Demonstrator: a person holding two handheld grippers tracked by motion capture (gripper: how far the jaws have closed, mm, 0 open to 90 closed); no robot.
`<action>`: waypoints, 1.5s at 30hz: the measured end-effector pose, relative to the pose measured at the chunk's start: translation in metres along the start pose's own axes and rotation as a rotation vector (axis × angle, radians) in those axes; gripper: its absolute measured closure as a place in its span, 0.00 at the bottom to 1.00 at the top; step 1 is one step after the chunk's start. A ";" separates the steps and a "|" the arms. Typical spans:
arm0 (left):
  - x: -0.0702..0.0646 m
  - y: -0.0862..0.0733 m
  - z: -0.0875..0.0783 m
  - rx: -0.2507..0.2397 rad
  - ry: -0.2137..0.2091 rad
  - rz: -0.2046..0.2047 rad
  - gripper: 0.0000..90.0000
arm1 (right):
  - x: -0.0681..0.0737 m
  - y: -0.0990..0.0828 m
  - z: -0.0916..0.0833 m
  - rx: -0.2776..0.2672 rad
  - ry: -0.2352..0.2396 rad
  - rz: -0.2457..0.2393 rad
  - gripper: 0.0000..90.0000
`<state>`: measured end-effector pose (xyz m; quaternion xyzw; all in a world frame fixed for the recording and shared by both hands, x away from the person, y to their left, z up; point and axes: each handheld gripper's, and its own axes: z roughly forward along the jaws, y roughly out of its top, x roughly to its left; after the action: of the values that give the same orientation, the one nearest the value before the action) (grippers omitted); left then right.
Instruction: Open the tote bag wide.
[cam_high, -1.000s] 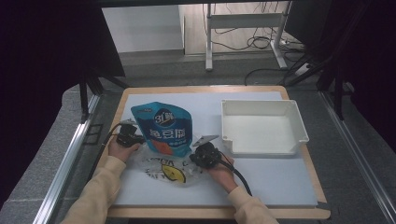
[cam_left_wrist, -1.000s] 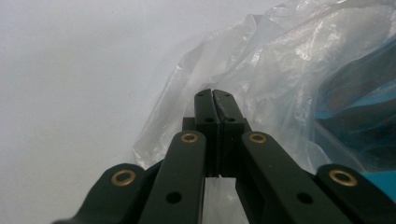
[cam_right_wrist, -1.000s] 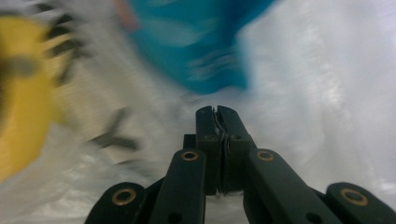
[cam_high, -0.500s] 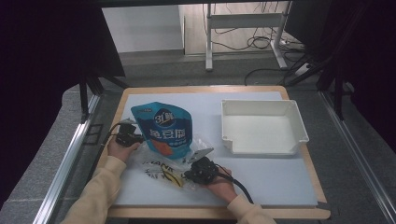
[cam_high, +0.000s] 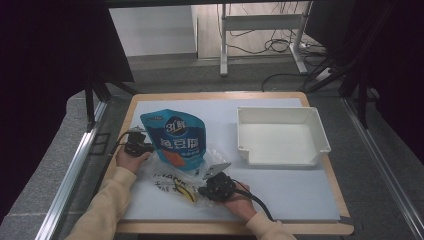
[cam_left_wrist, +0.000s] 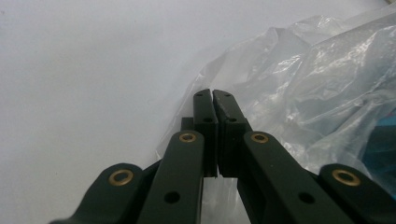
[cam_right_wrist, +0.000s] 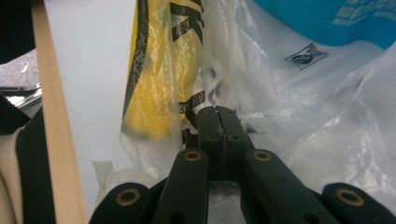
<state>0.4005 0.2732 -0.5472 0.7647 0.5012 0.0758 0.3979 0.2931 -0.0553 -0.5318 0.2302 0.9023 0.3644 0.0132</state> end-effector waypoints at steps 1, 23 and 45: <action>0.000 0.000 0.000 -0.006 0.000 -0.002 0.99 | -0.001 0.000 0.000 -0.008 -0.005 0.002 0.99; 0.003 0.011 -0.047 -0.161 -0.027 -0.024 1.00 | -0.001 0.001 -0.001 0.008 -0.017 -0.005 0.99; -0.081 -0.020 -0.086 -0.078 -0.081 0.191 1.00 | -0.004 0.008 -0.009 -0.049 -0.035 0.002 0.99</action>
<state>0.3032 0.2553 -0.4802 0.7953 0.4060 0.1022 0.4384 0.2978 -0.0577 -0.5202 0.2371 0.8925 0.3822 0.0340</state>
